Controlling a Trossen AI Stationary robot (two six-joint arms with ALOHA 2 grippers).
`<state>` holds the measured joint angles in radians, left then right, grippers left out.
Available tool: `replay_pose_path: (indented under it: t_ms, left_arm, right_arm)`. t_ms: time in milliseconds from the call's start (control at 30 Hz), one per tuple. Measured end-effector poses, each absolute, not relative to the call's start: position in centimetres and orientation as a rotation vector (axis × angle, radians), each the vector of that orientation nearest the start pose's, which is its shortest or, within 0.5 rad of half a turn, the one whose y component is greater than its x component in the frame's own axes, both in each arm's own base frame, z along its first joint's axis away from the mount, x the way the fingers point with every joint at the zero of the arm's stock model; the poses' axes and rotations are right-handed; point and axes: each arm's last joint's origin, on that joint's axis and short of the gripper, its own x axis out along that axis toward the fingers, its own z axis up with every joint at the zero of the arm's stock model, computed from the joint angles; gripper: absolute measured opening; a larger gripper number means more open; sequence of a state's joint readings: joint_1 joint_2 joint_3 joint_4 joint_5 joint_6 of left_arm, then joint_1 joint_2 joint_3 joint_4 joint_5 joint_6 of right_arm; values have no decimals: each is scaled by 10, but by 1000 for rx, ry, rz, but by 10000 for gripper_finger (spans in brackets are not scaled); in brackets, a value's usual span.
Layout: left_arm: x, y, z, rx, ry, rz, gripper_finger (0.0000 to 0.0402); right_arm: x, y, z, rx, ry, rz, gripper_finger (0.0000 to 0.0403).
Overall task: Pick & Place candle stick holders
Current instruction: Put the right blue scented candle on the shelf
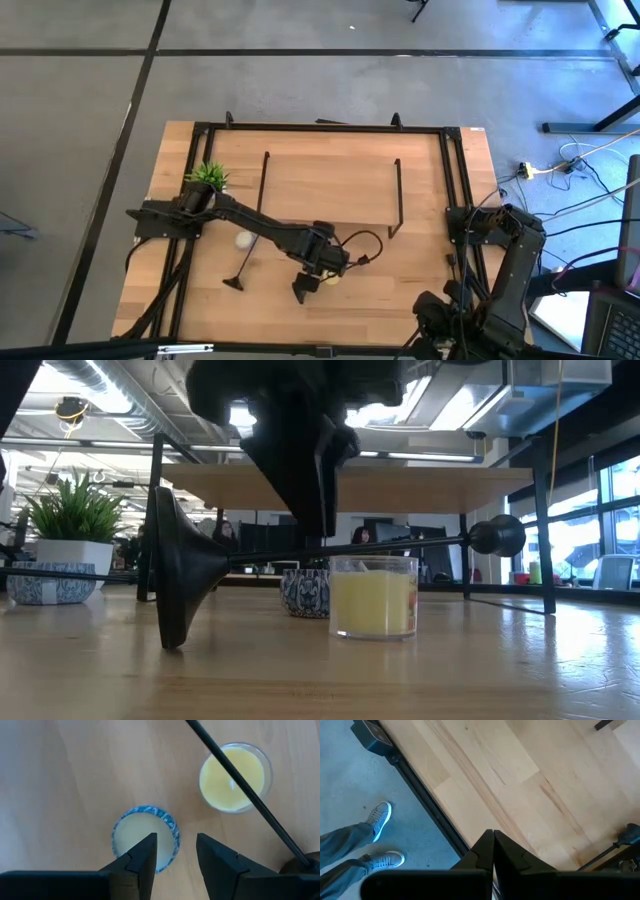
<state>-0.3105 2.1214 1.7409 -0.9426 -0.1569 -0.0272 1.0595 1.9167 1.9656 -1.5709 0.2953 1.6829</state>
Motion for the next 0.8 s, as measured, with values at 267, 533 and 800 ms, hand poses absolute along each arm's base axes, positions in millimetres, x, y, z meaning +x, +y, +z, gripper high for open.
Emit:
replay_pose_path:
  t_ms: [267,533,800]
  left_arm:
    - [412,-130,195,256,1301,-99,130]
    - [414,-134,184,266,1321,-98,114]
    - [413,-134,183,303,1324,-72,102]
  right_arm:
    - [181,306,328,464,1220,-479,10]
    - [181,306,328,467,1220,-480,10]
    - [181,306,328,466,1217,-481,10]
